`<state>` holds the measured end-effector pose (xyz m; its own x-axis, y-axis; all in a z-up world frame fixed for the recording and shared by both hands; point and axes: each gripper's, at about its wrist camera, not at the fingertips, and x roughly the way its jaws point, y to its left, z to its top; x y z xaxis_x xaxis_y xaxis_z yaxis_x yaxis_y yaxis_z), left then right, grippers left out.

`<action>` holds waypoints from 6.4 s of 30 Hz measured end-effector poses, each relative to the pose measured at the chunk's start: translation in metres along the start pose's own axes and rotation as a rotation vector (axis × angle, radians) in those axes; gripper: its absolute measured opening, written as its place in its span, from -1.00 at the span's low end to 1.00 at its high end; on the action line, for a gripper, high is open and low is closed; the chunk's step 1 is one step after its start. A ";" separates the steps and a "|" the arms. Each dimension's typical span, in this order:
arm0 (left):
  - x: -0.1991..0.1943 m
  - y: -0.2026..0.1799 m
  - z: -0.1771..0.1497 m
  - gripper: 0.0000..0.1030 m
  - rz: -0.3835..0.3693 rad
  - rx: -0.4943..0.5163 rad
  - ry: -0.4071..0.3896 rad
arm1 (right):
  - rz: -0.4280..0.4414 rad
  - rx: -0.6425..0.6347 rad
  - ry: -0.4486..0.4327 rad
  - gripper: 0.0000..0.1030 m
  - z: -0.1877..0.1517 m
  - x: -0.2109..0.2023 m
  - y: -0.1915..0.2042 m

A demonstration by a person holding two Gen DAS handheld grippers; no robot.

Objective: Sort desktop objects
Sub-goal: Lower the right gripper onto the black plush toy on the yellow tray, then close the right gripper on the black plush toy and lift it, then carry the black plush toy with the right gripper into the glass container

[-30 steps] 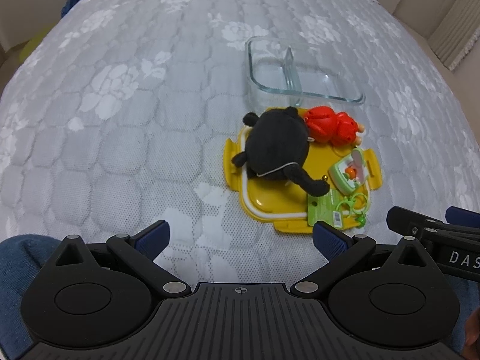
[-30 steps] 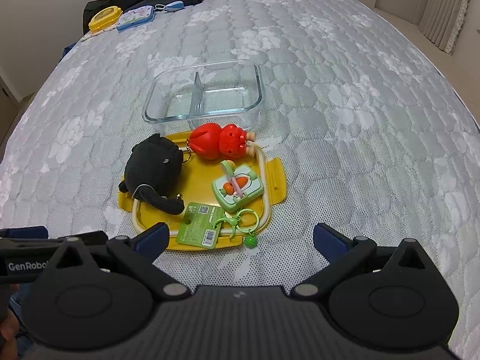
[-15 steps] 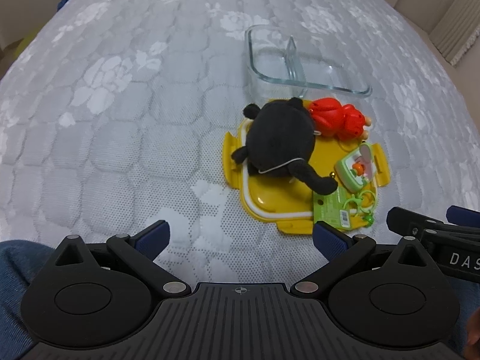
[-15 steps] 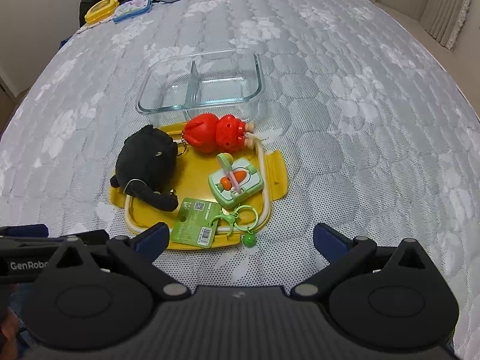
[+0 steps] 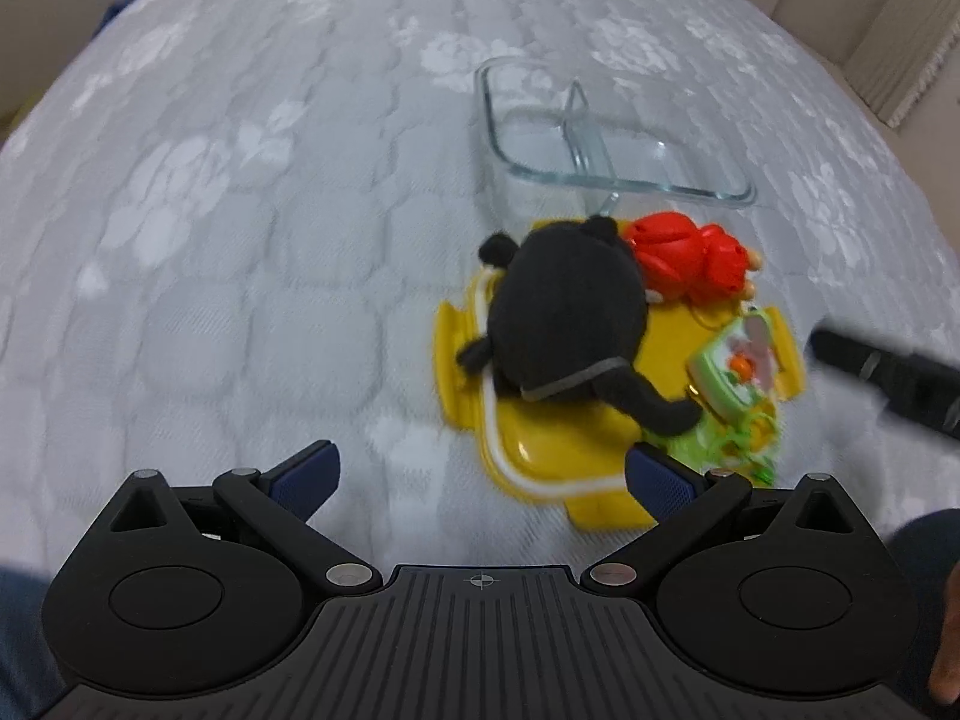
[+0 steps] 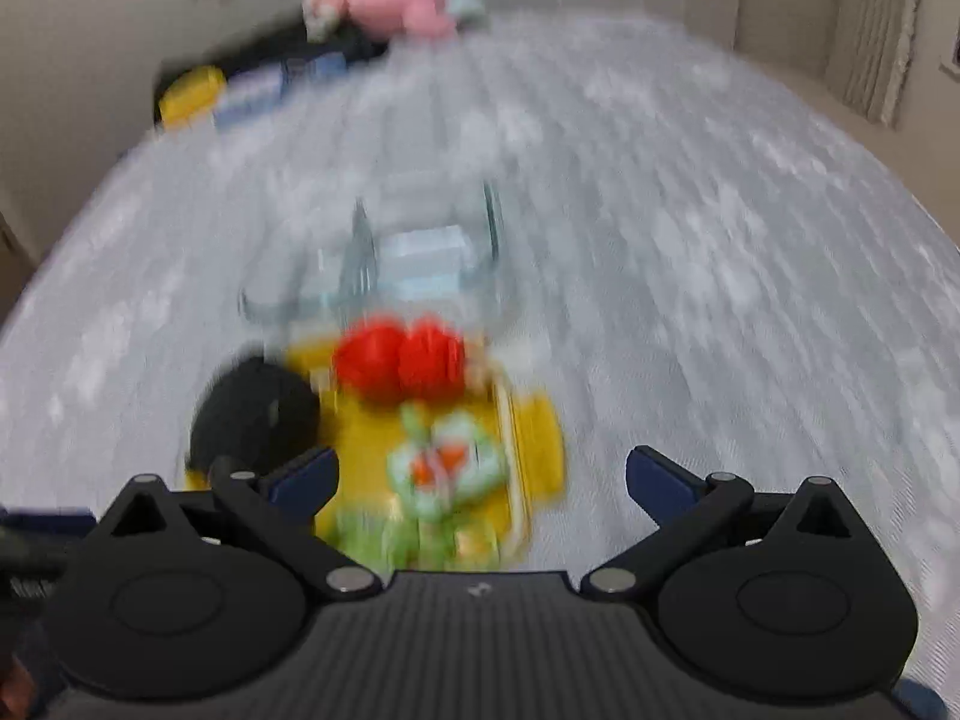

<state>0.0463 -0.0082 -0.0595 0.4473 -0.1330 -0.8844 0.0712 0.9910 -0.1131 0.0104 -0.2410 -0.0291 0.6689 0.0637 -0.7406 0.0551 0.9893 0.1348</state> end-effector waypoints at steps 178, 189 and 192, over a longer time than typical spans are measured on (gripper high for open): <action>0.049 0.037 0.032 0.96 -0.292 -0.044 0.032 | 0.074 -0.338 0.036 0.16 0.109 0.087 0.152; 0.066 0.046 0.034 0.98 -0.314 -0.119 0.100 | 0.049 -0.356 0.089 0.18 0.102 0.137 0.168; 0.067 0.044 0.033 1.00 -0.311 -0.109 0.103 | 0.057 -0.331 0.101 0.19 0.103 0.142 0.162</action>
<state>0.1088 0.0261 -0.1088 0.3263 -0.4322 -0.8407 0.0914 0.8996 -0.4270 0.1908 -0.0855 -0.0450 0.5863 0.1161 -0.8017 -0.2348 0.9715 -0.0311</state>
